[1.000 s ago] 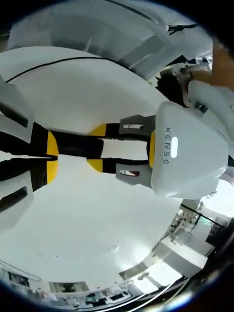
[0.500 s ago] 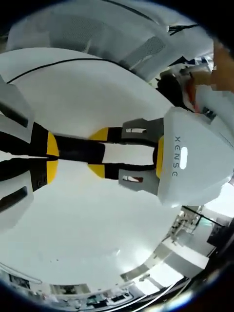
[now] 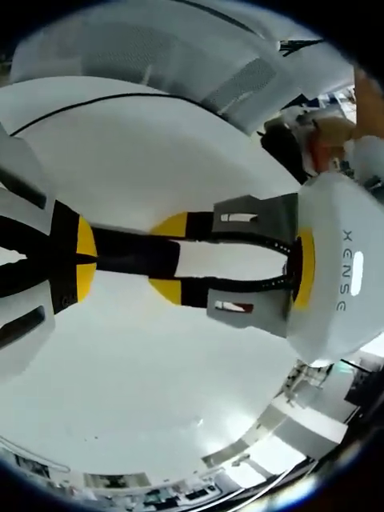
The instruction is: Press the specified remote control buttons in sequence, fully releasing each button before pressing the next.
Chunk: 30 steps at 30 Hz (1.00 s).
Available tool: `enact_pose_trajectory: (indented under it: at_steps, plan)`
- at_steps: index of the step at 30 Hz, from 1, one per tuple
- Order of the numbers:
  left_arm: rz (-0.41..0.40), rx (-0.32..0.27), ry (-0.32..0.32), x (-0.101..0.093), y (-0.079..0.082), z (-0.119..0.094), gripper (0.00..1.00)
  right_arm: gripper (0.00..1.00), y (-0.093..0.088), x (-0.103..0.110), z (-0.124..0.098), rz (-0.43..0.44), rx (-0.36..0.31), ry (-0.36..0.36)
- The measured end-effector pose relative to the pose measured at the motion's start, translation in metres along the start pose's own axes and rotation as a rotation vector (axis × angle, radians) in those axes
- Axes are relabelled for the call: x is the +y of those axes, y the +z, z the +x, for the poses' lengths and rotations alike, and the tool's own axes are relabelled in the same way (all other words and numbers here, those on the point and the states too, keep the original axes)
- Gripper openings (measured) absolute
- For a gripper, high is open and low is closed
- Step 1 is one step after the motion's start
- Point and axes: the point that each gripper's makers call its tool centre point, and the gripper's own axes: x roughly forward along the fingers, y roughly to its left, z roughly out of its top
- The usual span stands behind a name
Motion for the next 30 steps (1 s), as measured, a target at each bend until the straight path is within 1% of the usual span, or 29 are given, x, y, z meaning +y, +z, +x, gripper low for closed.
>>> enact_pose_trajectory:
  at_steps: [14,30]
  plan:
    - [0.001,0.001,0.000,0.000,-0.001,0.000,0.23,0.00,-0.003,0.004,0.006,0.000,0.007,0.013]
    - [0.000,-0.001,0.002,0.001,-0.002,0.000,0.23,0.00,-0.005,0.004,0.011,-0.003,0.012,0.012]
